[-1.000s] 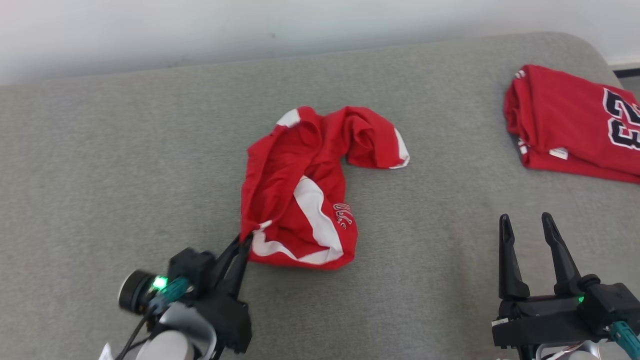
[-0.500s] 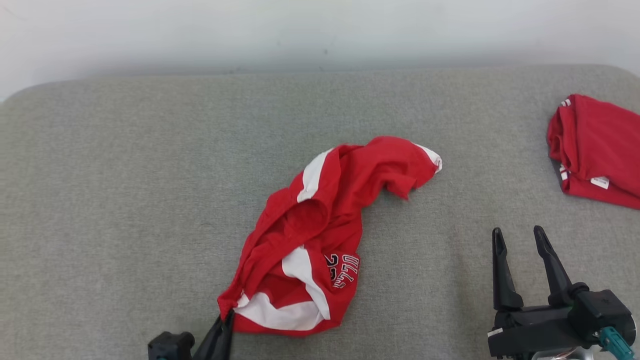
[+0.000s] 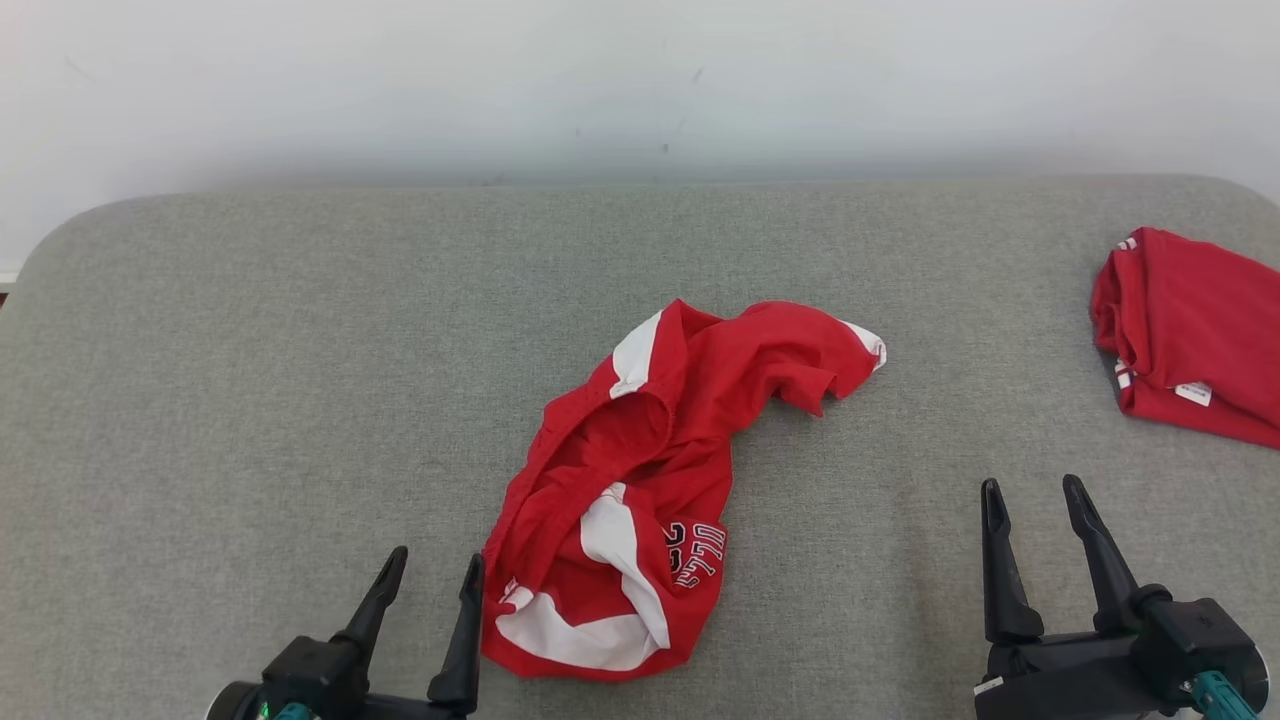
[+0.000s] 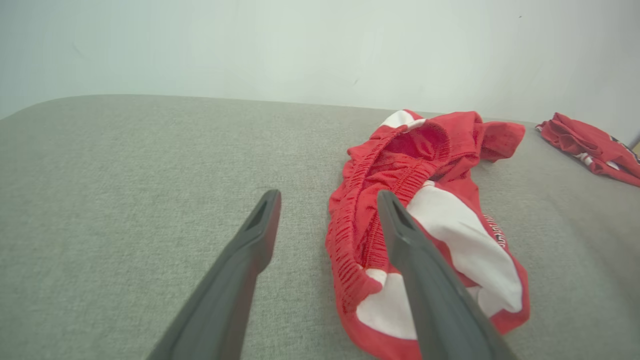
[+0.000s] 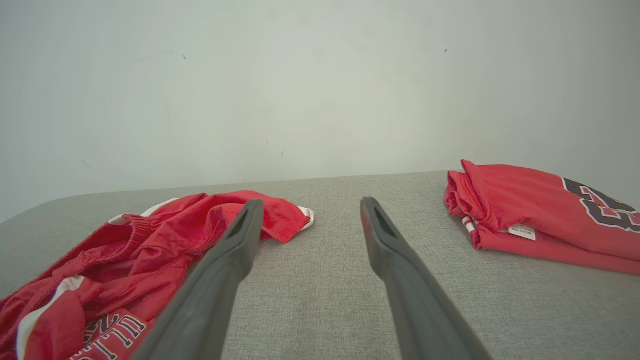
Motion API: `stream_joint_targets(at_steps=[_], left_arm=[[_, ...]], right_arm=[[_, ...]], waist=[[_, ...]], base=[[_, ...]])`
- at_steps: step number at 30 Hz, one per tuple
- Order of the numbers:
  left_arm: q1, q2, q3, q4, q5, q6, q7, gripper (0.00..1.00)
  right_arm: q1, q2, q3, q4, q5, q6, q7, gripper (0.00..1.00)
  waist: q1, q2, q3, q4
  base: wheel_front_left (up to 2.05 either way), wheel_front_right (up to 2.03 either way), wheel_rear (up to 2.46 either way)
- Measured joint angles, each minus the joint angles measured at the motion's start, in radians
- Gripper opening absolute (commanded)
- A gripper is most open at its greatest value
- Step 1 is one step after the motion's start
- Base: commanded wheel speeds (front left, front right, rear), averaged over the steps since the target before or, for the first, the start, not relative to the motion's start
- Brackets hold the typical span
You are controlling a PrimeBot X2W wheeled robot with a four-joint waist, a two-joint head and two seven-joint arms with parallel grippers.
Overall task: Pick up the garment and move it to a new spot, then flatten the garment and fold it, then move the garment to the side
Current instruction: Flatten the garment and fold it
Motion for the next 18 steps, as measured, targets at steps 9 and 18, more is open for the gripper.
stream_joint_targets(at_steps=[9, 18], left_arm=[[-0.032, 0.005, -0.048, -0.001, 0.100, -0.055, 0.000, 1.00], [-0.087, 0.008, -0.115, 0.111, 0.139, -0.093, 0.001, 1.00]], right_arm=[[0.001, 0.000, 0.006, 0.002, 0.000, 0.000, 0.000, 1.00], [-0.001, 0.000, 0.012, 0.005, 0.010, 0.000, 0.000, 1.00]], waist=[[0.0000, 0.0000, 0.003, -0.018], [0.0001, 0.0000, 0.025, -0.043]], base=[[0.00, 0.00, 0.00], [0.00, 0.00, 0.00]])
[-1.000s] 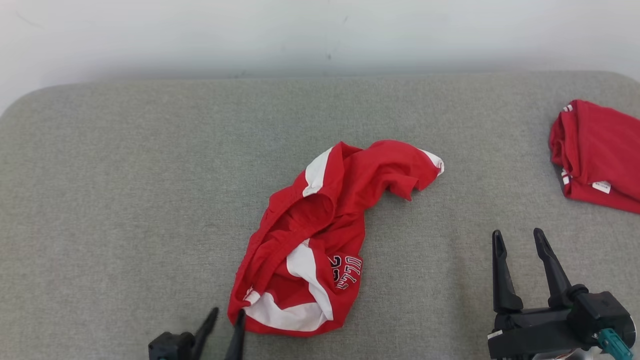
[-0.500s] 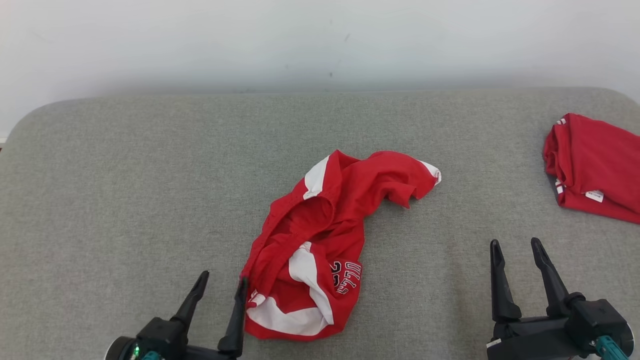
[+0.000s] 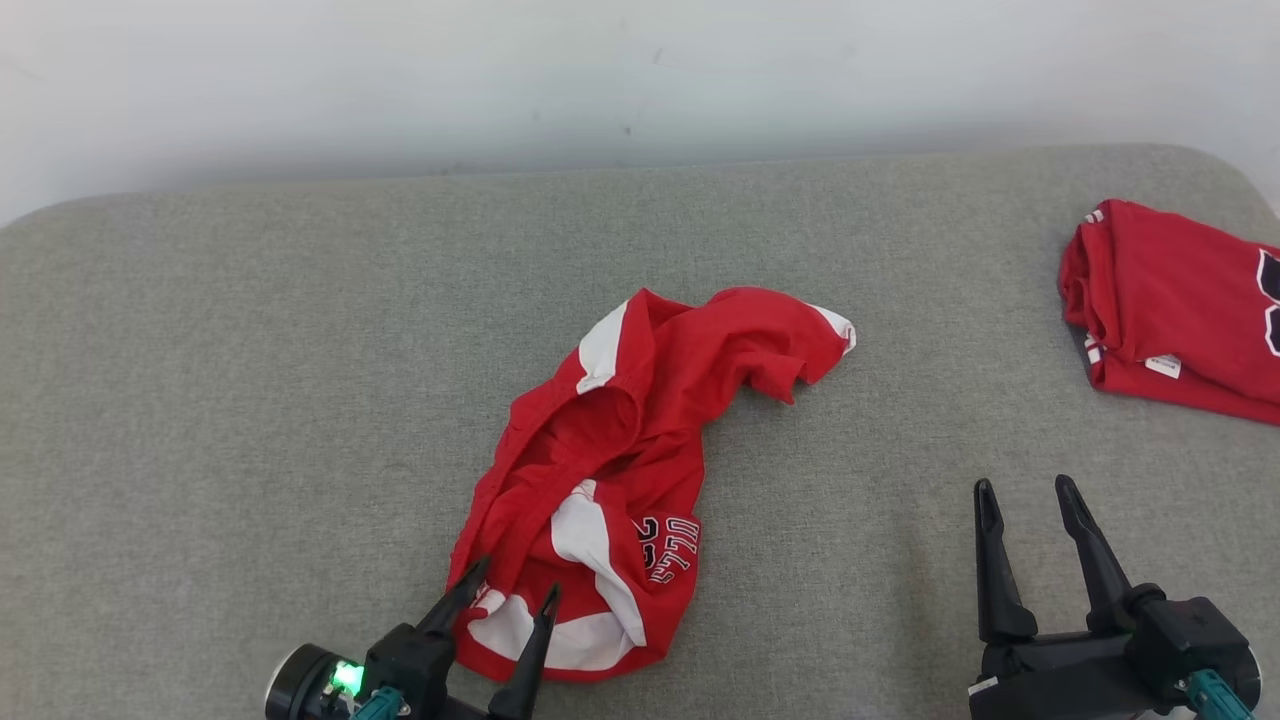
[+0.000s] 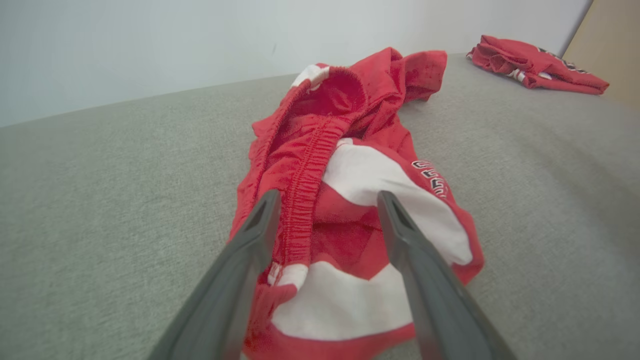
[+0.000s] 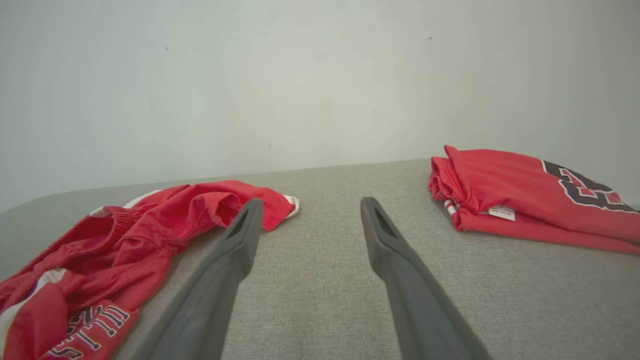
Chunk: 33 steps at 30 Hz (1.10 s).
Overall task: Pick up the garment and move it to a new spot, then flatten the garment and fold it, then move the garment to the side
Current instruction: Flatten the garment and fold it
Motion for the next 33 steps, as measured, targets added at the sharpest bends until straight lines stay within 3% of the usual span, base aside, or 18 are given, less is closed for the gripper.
stream_joint_targets(at_steps=[9, 19, 20, 21, 23, 26, 27, 28, 30, 33], left_arm=[[-0.059, 0.018, -0.005, 0.165, 0.001, -0.005, 0.007, 1.00], [-0.071, 0.027, 0.030, 0.197, -0.039, -0.013, 0.001, 1.00], [-0.072, 0.026, 0.032, 0.193, -0.042, -0.014, 0.001, 0.98], [-0.072, 0.025, 0.035, 0.189, -0.050, -0.015, 0.001, 0.87], [-0.072, 0.025, 0.037, 0.183, -0.055, -0.020, 0.001, 0.77], [-0.071, 0.026, 0.041, 0.170, -0.063, -0.022, 0.000, 0.84], [-0.071, 0.026, 0.041, 0.169, -0.064, -0.022, -0.001, 0.78], [-0.070, 0.027, 0.040, 0.170, -0.064, -0.023, -0.001, 0.58], [-0.068, 0.032, 0.035, 0.178, -0.060, -0.022, -0.001, 0.32], [-0.068, 0.040, 0.022, 0.197, -0.046, -0.021, -0.001, 0.05]], right_arm=[[-0.012, 0.000, -0.002, 0.002, 0.000, 0.000, 0.000, 1.00], [-0.013, 0.000, -0.008, 0.003, 0.008, 0.000, 0.000, 1.00], [-0.013, 0.000, -0.007, 0.004, 0.008, 0.000, 0.000, 1.00], [-0.013, 0.000, -0.007, 0.005, 0.009, 0.000, 0.000, 1.00], [-0.013, 0.000, -0.005, 0.007, 0.009, 0.000, 0.000, 1.00], [-0.013, 0.000, -0.005, 0.008, 0.011, 0.000, 0.000, 1.00], [-0.013, 0.000, -0.005, 0.009, 0.011, 0.000, 0.000, 1.00], [-0.013, 0.000, -0.005, 0.010, 0.012, 0.000, 0.000, 1.00], [-0.013, 0.000, -0.003, 0.011, 0.016, 0.000, 0.000, 1.00], [-0.013, 0.000, -0.003, 0.015, 0.016, 0.000, 0.000, 1.00]], waist=[[0.0001, 0.0000, 0.026, -0.024], [0.0001, 0.0000, 0.032, -0.028], [0.0001, 0.0000, 0.031, -0.027], [0.0001, 0.0000, 0.031, -0.026], [0.0001, 0.0000, 0.030, -0.024], [0.0001, 0.0000, 0.029, -0.022], [0.0001, 0.0000, 0.029, -0.022], [0.0001, 0.0000, 0.029, -0.021], [0.0001, 0.0000, 0.029, -0.022], [0.0001, 0.0000, 0.027, -0.022]], base=[[0.00, 0.00, 0.00], [0.00, 0.00, 0.00], [0.00, 0.00, 0.00], [0.00, 0.00, 0.00], [0.00, 0.00, 0.00], [0.00, 0.00, 0.00], [0.00, 0.00, 0.00], [0.00, 0.00, 0.00], [0.00, 0.00, 0.00], [0.00, 0.00, 0.00]])
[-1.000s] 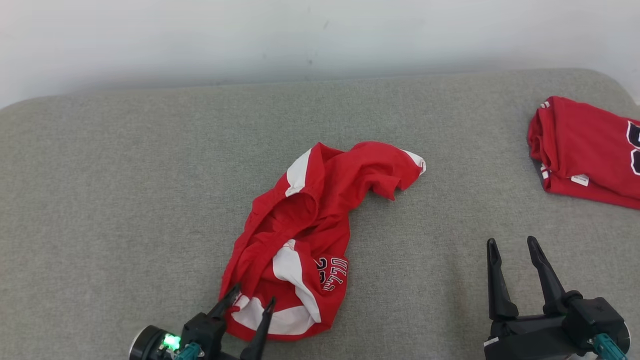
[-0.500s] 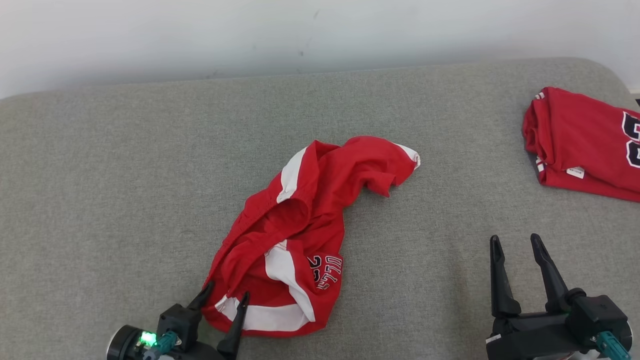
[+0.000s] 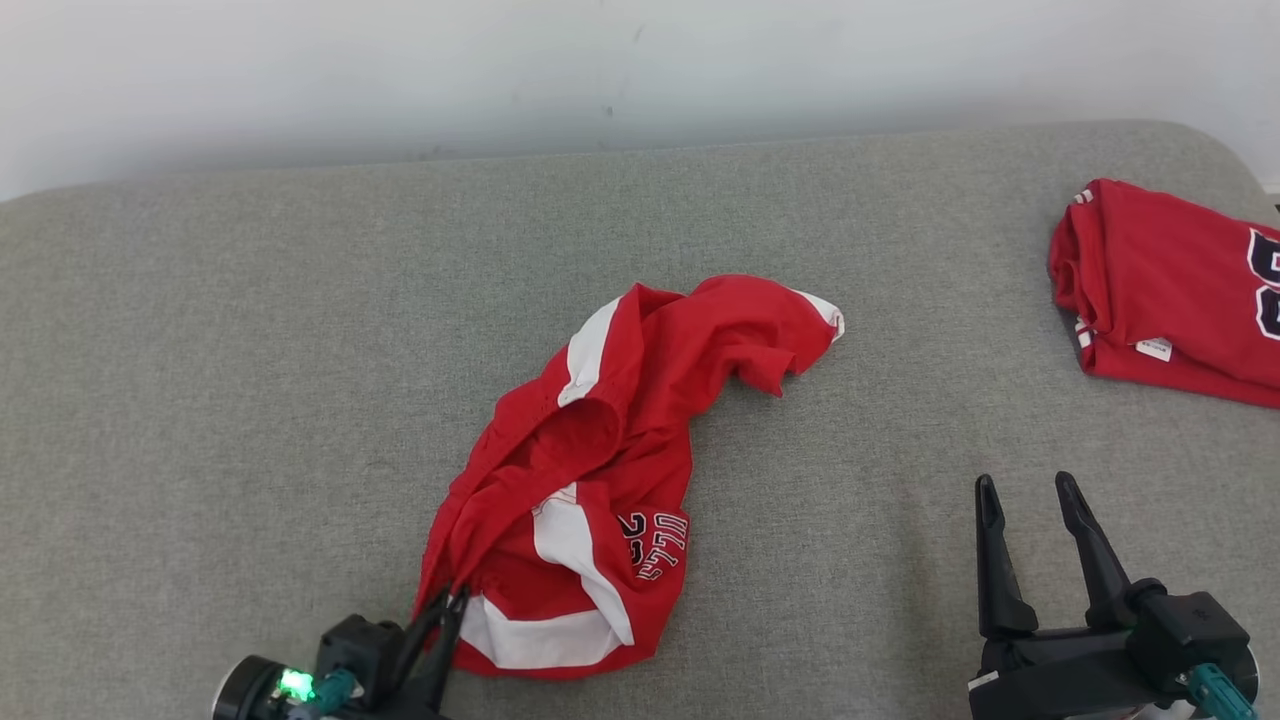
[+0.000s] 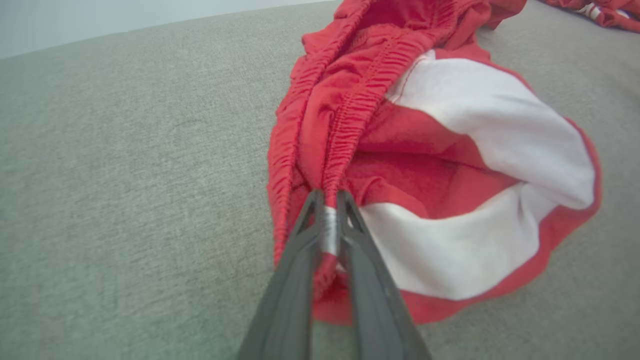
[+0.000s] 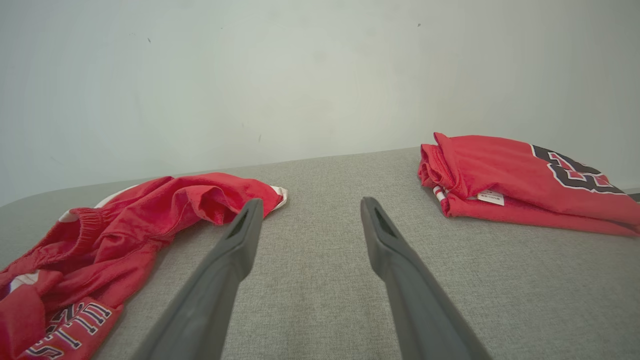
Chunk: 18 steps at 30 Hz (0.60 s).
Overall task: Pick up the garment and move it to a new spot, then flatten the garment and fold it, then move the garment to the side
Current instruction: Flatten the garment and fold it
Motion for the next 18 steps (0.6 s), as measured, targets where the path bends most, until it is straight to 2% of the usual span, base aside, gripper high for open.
stream_joint_targets(at_steps=[1, 6, 9, 18], left_arm=[[-0.001, 0.000, -0.008, 0.008, 0.003, 0.000, 0.000, 0.00], [-0.008, -0.003, -0.027, 0.042, 0.014, -0.001, -0.001, 0.00], [-0.010, -0.021, 0.008, 0.030, -0.027, -0.007, -0.001, 0.00], [0.054, -0.016, 0.126, -0.125, -0.091, -0.003, -0.001, 0.00]], right_arm=[[0.000, 0.000, 0.001, 0.001, 0.000, 0.000, 0.000, 1.00], [0.000, 0.000, 0.000, 0.003, 0.000, 0.000, 0.000, 1.00], [0.001, 0.000, -0.009, 0.002, -0.002, 0.000, 0.000, 1.00], [0.016, 0.000, -0.014, 0.007, -0.009, 0.000, 0.000, 1.00]], waist=[[0.0000, 0.0000, 0.000, 0.000], [0.0000, 0.0000, -0.004, 0.000], [0.0000, 0.0000, -0.011, 0.007], [0.0000, 0.0000, -0.031, 0.057]], base=[[0.00, 0.00, 0.00], [0.00, 0.00, 0.00], [0.00, 0.00, 0.00], [0.00, 0.00, 0.00]])
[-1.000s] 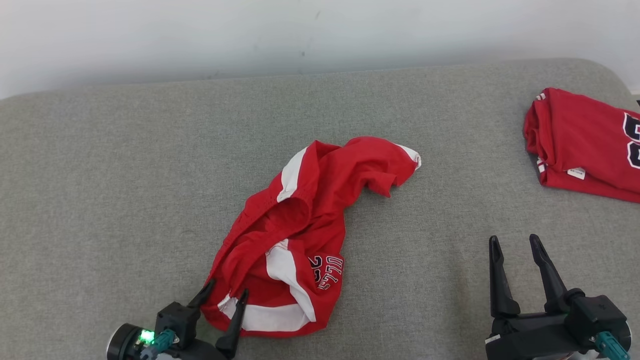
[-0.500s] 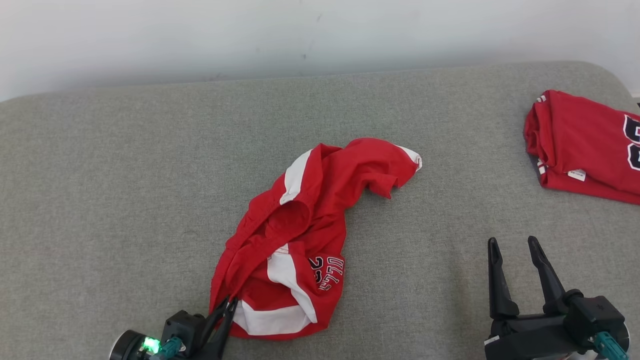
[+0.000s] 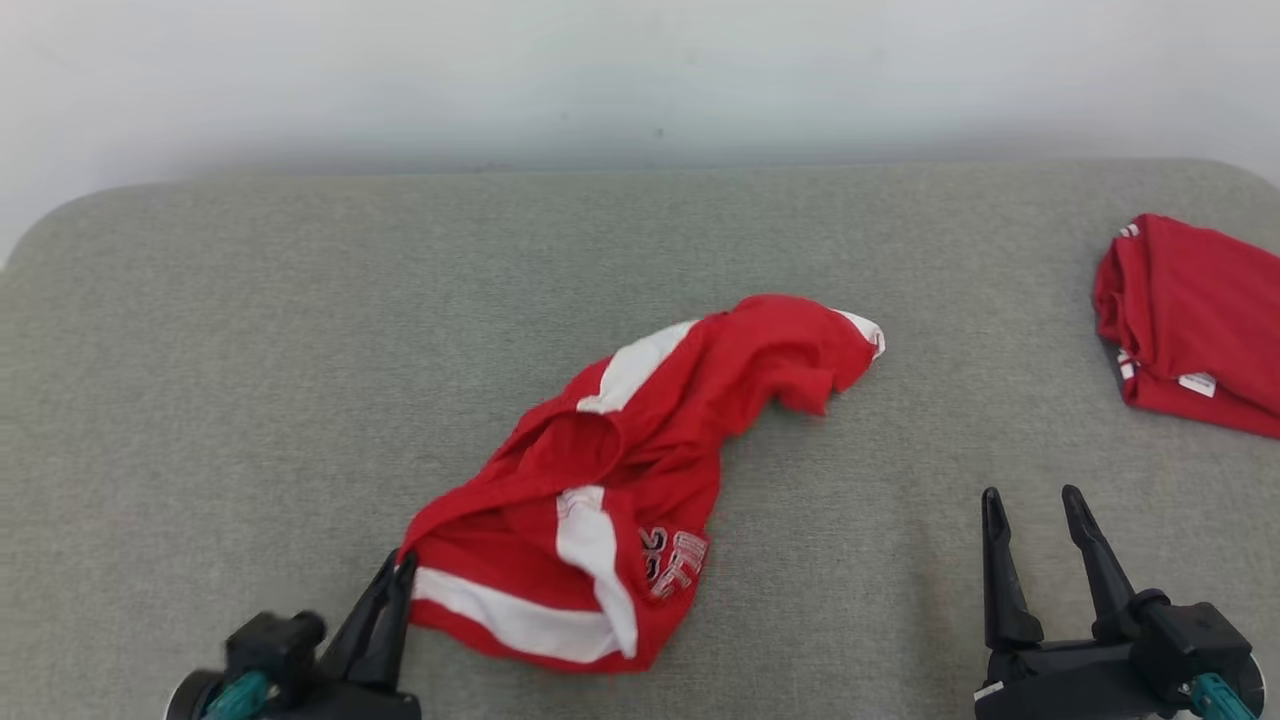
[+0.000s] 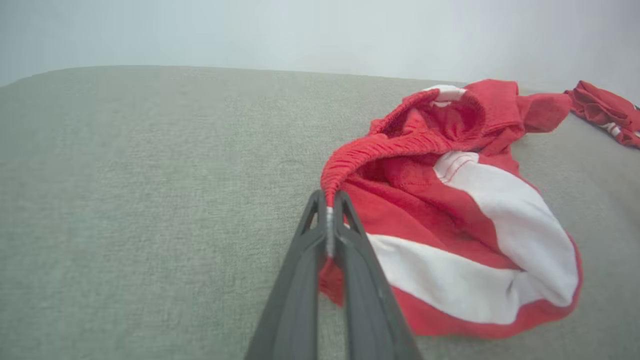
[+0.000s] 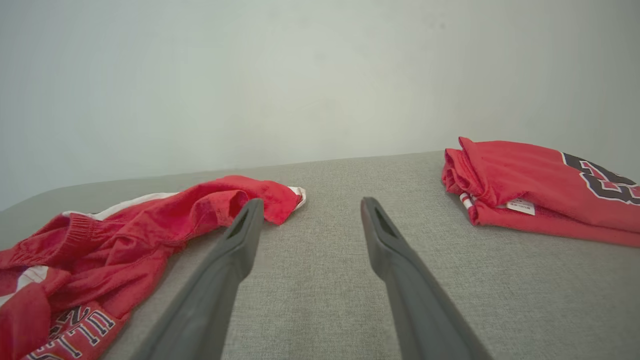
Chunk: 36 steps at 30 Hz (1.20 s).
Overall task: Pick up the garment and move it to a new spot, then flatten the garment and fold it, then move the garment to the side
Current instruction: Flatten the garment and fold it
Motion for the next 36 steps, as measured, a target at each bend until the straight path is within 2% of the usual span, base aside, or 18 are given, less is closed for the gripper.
stream_joint_targets(at_steps=[4, 10, 11, 12, 13, 25, 31, 36], left_arm=[[0.079, -0.011, 0.046, -0.032, -0.035, 0.003, 0.000, 0.00], [0.147, -0.046, 0.059, 0.006, -0.045, 0.002, 0.000, 0.00], [0.149, -0.050, 0.061, 0.007, -0.040, 0.002, 0.000, 0.19], [0.150, -0.056, 0.066, 0.000, -0.034, 0.002, 0.000, 0.73], [0.150, -0.062, 0.071, -0.013, -0.029, 0.002, 0.000, 1.00], [0.150, -0.107, 0.205, -0.269, 0.069, -0.012, 0.000, 1.00], [0.153, -0.109, 0.276, -0.302, 0.128, -0.015, 0.000, 1.00], [0.159, -0.103, 0.299, -0.297, 0.158, -0.022, 0.000, 1.00]], right_arm=[[0.000, 0.000, 0.005, 0.004, 0.000, 0.000, 0.000, 1.00], [0.000, 0.000, 0.007, 0.016, 0.000, 0.000, 0.000, 1.00], [0.002, 0.000, 0.007, 0.018, 0.000, 0.000, 0.000, 1.00], [0.003, 0.000, 0.007, 0.019, 0.000, 0.000, 0.000, 1.00], [0.005, 0.000, 0.006, 0.020, -0.002, 0.000, 0.000, 1.00], [0.015, 0.000, 0.000, 0.021, -0.005, 0.000, 0.000, 1.00], [0.029, 0.000, 0.004, 0.010, -0.009, 0.000, 0.000, 1.00], [0.042, 0.000, 0.002, -0.002, -0.011, 0.000, 0.000, 1.00]], waist=[[0.0000, 0.0000, -0.008, 0.021], [0.0000, 0.0000, -0.021, 0.038], [0.0000, 0.0000, -0.024, 0.039], [0.0000, 0.0000, -0.027, 0.040], [0.0000, 0.0000, -0.030, 0.041], [0.0000, 0.0000, -0.062, 0.051], [0.0000, 0.0000, -0.076, 0.045], [-0.0001, 0.0000, -0.084, 0.038]], base=[[0.00, 0.00, 0.00], [0.00, 0.00, 0.00], [0.00, 0.00, 0.00], [0.00, 0.00, 0.00], [0.00, 0.00, 0.00], [0.00, 0.00, 0.00], [0.00, 0.00, 0.00], [0.00, 0.00, 0.00]])
